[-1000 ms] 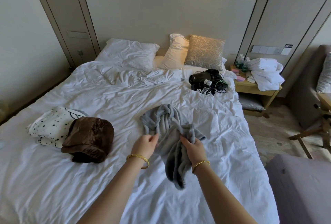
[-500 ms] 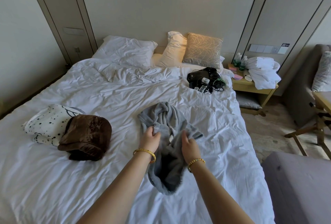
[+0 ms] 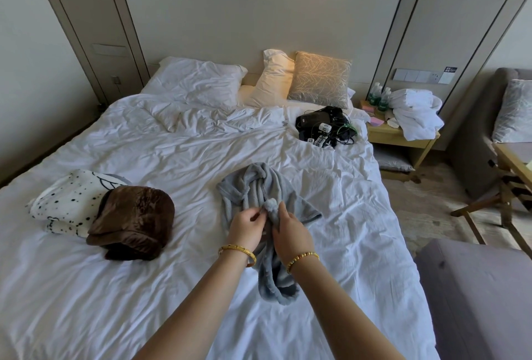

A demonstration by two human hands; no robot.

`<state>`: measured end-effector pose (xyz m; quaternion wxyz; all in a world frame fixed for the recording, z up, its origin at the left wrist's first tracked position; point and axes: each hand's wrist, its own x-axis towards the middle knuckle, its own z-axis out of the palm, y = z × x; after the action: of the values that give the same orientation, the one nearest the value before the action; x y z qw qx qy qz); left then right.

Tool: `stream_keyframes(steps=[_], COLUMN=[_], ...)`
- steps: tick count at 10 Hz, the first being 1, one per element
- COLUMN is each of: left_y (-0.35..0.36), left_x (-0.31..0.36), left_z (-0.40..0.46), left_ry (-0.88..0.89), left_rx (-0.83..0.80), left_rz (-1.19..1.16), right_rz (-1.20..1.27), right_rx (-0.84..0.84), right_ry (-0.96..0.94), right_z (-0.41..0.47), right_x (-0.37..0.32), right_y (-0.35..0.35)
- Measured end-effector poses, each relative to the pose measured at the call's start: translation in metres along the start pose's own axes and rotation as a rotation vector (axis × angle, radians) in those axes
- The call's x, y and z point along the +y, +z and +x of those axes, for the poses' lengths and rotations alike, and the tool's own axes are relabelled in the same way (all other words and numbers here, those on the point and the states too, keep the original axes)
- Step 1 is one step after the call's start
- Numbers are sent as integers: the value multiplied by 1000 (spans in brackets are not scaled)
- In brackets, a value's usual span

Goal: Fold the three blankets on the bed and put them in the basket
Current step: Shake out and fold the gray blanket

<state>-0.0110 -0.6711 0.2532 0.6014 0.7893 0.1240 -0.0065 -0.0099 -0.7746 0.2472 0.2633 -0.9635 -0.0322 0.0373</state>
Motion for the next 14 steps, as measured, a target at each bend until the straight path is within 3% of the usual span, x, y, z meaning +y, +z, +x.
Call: stream_keyframes(steps=[2, 4, 5, 6, 9, 10, 11, 12, 13, 14], left_y=[0, -3, -6, -16, -53, -61, -57, -42, -27, -38], left_x=[4, 7, 11, 25, 45, 43, 15, -23, -39, 45], left_z=[0, 9, 19, 31, 59, 64, 59, 53, 46, 84], left_ry=[-37, -162, -191, -196, -179, -168, -239, -430, -516, -251], left_rx=[19, -4, 11, 117, 338, 378, 305, 128, 72, 138], left_rz=[-88, -105, -181, -529, -758, -680, -514, -336, -264, -315], right_rz=[-171, -174, 79, 219, 87, 530, 1311, 1386, 1408, 1237], right_rx=[-73, -130, -97, -24, -113, -96, 65, 117, 167, 221], right_ry=[-69, -215, -118, 92, 523, 828, 1240, 1001, 910, 586], right_z=[4, 5, 8, 7, 10, 23, 22, 18, 11, 62], right_x=[-3, -1, 8, 28, 88, 100, 118, 128, 115, 49], right_y=[-4, -8, -6, 0, 9, 1, 4, 4, -10, -87])
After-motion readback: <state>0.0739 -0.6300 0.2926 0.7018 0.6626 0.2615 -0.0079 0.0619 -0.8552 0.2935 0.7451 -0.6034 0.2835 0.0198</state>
